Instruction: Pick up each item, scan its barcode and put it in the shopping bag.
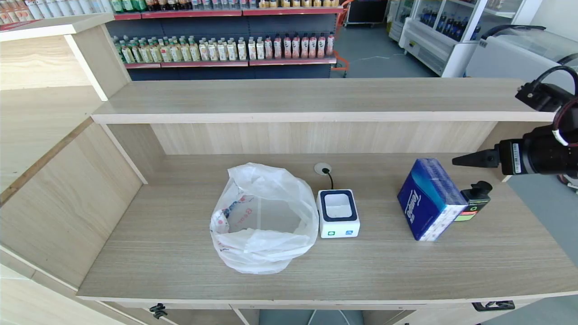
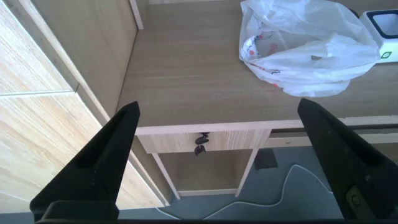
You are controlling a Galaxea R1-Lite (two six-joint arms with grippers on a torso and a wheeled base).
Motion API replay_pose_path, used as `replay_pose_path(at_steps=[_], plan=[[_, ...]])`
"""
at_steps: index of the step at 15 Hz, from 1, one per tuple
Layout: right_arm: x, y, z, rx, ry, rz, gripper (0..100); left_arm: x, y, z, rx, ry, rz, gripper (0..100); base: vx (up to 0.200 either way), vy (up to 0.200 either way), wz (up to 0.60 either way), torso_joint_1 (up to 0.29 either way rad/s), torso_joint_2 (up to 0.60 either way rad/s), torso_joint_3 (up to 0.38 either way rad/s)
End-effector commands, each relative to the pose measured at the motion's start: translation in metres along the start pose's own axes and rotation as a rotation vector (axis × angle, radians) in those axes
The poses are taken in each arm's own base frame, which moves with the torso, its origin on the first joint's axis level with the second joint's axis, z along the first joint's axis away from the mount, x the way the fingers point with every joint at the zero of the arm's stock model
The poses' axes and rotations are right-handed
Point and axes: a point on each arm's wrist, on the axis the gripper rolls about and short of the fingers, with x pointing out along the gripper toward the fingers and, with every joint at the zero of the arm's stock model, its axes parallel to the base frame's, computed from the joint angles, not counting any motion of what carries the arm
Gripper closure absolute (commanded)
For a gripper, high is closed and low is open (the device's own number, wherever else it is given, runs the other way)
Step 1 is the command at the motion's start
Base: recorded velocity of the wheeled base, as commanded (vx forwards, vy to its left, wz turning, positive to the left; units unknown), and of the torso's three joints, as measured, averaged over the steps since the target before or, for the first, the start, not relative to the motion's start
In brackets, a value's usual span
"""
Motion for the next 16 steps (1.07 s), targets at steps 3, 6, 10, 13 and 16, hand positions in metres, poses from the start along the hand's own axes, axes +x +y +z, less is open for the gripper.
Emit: replay_pose_path(at_steps=[3,6,10,13,16], plan=[[0.055,-0.019,0.012,0.025,0.086,0.006,0,0.0,0.0,0.0,0.0,-0.001,0.0,0,0.0,0.0,0.0,0.0,0.0,0.0],[0.08,-0.025,0.015,0.02,0.13,0.015,0,0.0,0.0,0.0,0.0,-0.001,0.002,0,0.0,0.0,0.0,0.0,0.0,0.0],[0.098,-0.026,0.007,0.029,0.171,0.056,0,0.0,0.0,0.0,0.0,-0.001,0.0,0,0.0,0.0,0.0,0.0,0.0,0.0],[0.118,-0.026,0.001,0.023,0.197,0.07,0,0.0,0.0,0.0,0.0,-0.001,0.0,0,0.0,0.0,0.0,0.0,0.0,0.0],[0.134,-0.023,-0.007,0.02,0.234,0.082,0,0.0,0.0,0.0,0.0,-0.001,0.0,0,0.0,0.0,0.0,0.0,0.0,0.0]])
